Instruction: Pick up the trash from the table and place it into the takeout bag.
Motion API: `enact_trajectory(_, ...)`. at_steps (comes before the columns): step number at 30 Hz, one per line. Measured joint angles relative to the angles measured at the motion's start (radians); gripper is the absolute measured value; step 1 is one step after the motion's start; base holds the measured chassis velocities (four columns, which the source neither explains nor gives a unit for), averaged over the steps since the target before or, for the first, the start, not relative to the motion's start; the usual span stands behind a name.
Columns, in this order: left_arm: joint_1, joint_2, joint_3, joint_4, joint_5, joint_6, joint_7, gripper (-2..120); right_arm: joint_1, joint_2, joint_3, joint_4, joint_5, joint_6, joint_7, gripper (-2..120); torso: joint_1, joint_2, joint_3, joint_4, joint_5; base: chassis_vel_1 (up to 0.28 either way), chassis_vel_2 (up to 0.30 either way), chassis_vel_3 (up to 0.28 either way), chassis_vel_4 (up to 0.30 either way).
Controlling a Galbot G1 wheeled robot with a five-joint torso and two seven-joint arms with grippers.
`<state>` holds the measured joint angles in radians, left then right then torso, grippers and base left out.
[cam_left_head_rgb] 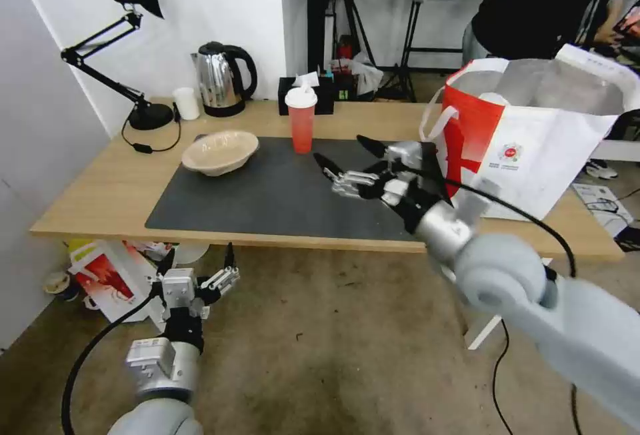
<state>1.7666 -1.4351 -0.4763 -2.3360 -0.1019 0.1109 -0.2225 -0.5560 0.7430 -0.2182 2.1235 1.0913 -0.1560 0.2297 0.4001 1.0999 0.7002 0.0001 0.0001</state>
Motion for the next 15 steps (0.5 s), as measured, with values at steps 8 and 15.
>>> enact_trajectory(8, -0.003, 0.001, 0.002, 0.01, 0.0, 0.0, 0.0, 100, 0.119, 0.067, -0.03, -0.102, 0.072, -0.145, 0.053, 100, 0.0, 0.0, 0.0, -0.0001, -0.0002, 0.0, 0.0, 0.0, 0.0)
enact_trajectory(15, -0.006, 0.006, -0.002, 0.019, 0.0, -0.003, -0.002, 100, 0.196, 0.145, -0.074, -0.217, 0.075, -0.174, 0.097, 100, 0.0, 0.0, 0.0, -0.0001, -0.0001, 0.0, 0.0, 0.0, 0.0)
